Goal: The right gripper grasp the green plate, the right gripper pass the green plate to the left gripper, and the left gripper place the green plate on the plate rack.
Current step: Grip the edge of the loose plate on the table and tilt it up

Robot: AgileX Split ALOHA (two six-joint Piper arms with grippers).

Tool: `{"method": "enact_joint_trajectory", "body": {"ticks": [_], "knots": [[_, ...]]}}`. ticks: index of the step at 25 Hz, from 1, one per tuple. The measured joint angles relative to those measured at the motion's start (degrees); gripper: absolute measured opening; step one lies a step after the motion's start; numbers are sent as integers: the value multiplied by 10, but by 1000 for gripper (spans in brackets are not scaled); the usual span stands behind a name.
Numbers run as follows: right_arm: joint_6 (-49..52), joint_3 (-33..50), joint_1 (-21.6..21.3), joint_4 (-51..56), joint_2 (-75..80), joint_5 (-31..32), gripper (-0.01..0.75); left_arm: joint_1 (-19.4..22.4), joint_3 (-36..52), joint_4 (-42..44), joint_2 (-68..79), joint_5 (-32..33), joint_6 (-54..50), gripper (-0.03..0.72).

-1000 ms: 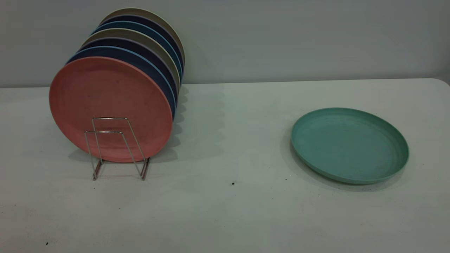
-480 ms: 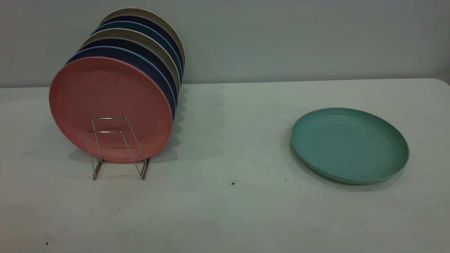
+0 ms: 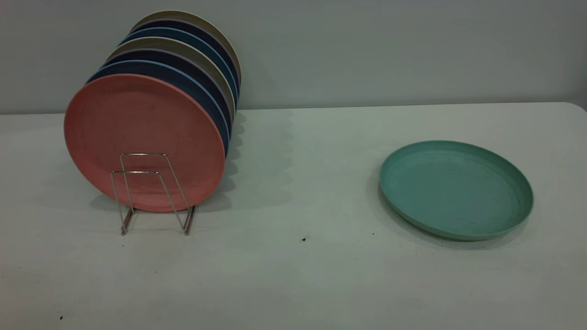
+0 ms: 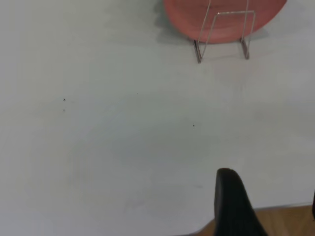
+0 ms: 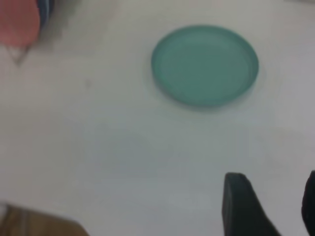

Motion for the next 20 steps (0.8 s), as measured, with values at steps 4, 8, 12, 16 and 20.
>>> {"method": "enact_joint_trajectory", "body": {"ticks": [4, 8, 12, 16, 20], "knots": [[22, -29, 0, 1, 73, -53, 414, 0, -33, 5, 86, -49, -7, 452], [10, -57, 0, 5, 185, -104, 510, 0, -82, 8, 213, -99, -4, 498], [-38, -80, 0, 31, 312, -155, 539, 0, -142, 9, 339, -143, 24, 528], [-112, -107, 0, 85, 443, -188, 541, 0, -191, 9, 450, -190, 54, 530], [-197, -133, 0, 160, 568, -214, 541, 0, -231, -7, 565, -225, 61, 530]]}}
